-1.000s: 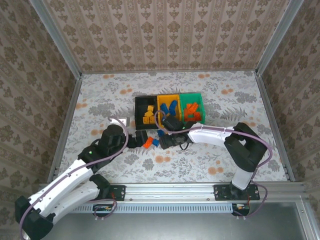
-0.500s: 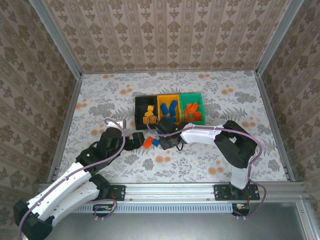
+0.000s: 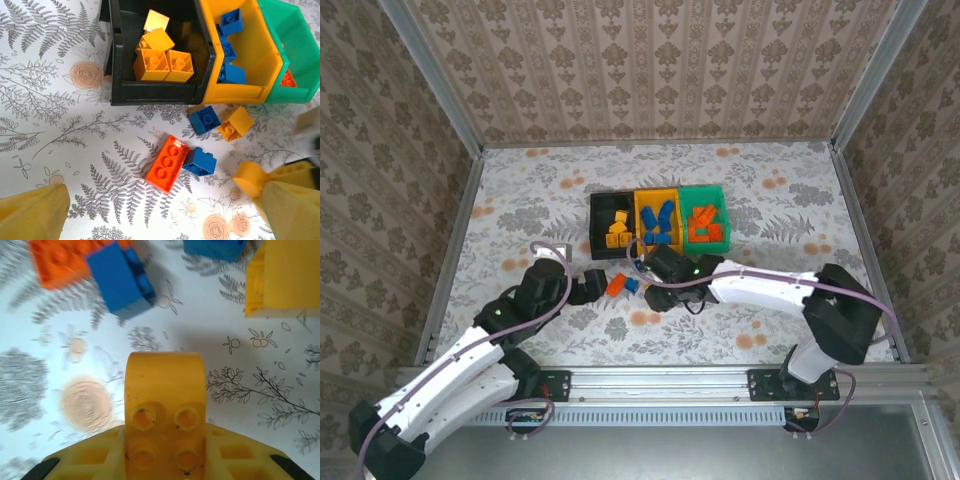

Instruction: Sort the legos into containers by color

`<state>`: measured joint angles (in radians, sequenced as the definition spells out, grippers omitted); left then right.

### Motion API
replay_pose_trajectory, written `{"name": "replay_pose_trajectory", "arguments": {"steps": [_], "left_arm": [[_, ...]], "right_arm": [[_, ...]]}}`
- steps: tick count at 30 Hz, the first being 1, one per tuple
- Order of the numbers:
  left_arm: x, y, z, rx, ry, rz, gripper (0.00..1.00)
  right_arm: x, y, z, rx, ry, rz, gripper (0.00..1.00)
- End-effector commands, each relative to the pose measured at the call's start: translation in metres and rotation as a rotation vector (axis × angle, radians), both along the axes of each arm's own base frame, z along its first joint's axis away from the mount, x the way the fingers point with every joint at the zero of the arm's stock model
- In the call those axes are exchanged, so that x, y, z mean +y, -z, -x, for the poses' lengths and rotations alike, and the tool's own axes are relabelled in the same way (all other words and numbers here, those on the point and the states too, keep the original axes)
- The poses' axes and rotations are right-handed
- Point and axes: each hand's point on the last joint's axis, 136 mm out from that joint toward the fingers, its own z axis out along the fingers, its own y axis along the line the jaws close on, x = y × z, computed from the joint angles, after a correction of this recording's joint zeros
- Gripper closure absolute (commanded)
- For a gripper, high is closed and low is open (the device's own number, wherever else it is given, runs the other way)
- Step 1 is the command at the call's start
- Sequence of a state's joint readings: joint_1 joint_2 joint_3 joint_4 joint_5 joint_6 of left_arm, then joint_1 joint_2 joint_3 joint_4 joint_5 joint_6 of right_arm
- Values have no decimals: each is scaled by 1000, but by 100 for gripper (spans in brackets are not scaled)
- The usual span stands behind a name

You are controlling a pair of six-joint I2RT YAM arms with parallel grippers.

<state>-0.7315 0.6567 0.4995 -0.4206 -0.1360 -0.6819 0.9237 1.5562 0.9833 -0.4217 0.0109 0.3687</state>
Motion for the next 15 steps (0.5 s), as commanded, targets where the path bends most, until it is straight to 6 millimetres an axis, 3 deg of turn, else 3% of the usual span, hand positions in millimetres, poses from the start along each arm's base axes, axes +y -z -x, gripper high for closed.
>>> {"name": "replay_pose_trajectory", "arguments": {"steps": [1,3,7,11,15], "left_arm": [[10,13,4,24,-40,-4,0],[13,18,8,33,-44,2,0],[20,23,15,44,-58,7,0],[26,24,21,42,-65,15,0],[27,26,23,47,-66,22,0]], "right_arm": [[19,-42,-6,-28,-13,-99,68],[35,-61,-21,-66,-13,-126,68],[66,-76,-68,-104,46,-132,68],[84,-72,-119,-128,138,-107,67],[91,-50,-155,-119,210,-36,66]]}}
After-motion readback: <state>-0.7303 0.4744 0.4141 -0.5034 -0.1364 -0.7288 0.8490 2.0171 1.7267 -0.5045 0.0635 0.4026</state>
